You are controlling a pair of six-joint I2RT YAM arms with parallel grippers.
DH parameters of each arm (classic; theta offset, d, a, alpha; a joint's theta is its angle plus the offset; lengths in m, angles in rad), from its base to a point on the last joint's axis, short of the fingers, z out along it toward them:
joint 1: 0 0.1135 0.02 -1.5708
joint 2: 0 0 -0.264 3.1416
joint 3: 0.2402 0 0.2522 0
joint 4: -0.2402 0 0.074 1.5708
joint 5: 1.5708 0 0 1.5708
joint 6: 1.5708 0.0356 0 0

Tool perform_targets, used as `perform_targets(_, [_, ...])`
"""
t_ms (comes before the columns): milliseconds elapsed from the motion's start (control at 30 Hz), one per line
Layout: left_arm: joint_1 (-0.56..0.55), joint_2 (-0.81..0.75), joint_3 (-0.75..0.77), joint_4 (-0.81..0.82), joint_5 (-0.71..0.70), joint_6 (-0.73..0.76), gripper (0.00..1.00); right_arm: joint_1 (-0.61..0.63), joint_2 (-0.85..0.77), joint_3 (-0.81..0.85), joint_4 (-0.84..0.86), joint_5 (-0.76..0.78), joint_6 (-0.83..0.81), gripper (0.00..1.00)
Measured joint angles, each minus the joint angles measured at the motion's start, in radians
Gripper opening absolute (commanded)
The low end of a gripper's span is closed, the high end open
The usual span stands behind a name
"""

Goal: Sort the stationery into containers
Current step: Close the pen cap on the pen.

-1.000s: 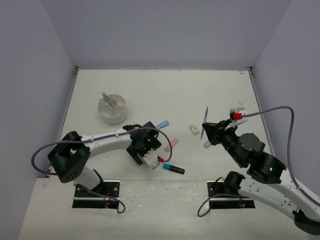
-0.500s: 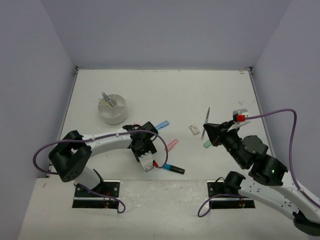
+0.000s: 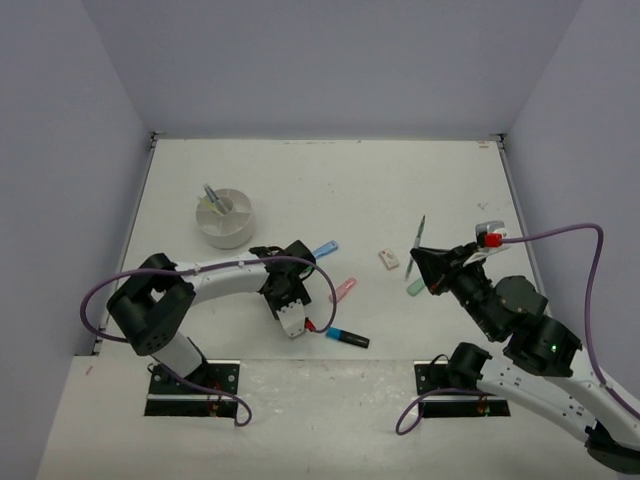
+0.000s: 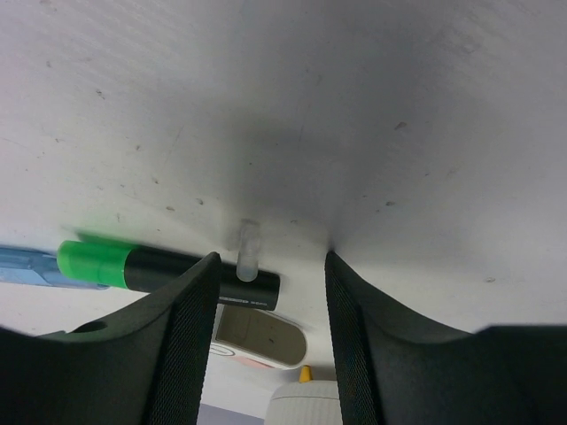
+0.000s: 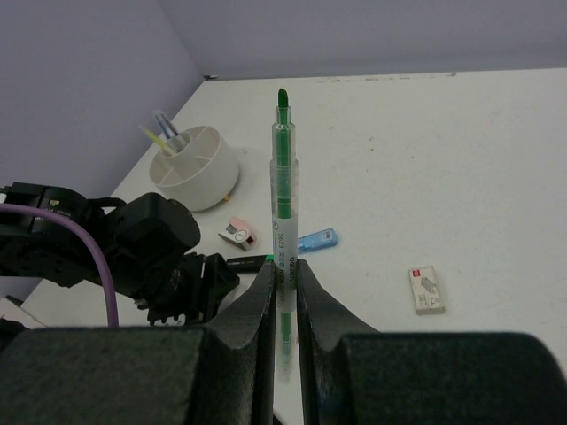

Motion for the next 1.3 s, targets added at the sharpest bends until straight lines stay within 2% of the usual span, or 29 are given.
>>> perform_targets(367, [0.019, 0.060, 0.062, -0.014, 0.004, 0.008, 0.38, 0.000, -0.020, -0.011, 0.006, -0.002, 0.000, 0.00])
perform_targets(700, [0.019, 0.075, 0.077, -0.056, 0.000, 0.026, 0.19, 0.000, -0.075, -0.024, 0.020, -0.002, 0.008, 0.00])
perform_targets(933, [0.014, 0.076, 0.075, -0.075, -0.002, 0.027, 0.14, -0.001, -0.118, -0.037, 0.022, 0.001, 0.018, 0.00])
perform_targets(1067, [-0.002, 0.058, 0.050, -0.070, -0.010, 0.039, 0.10, -0.001, -0.122, -0.037, 0.023, 0.001, 0.019, 0.00])
perform_targets(1133, [-0.019, 0.031, 0.018, -0.068, -0.014, 0.038, 0.00, -0.001, -0.122, -0.037, 0.023, 0.002, 0.020, 0.00])
perform_targets(1300, [-0.063, -0.052, -0.078, -0.054, -0.025, 0.002, 0.00, -0.001, -0.128, -0.037, 0.024, 0.005, 0.026, 0.00])
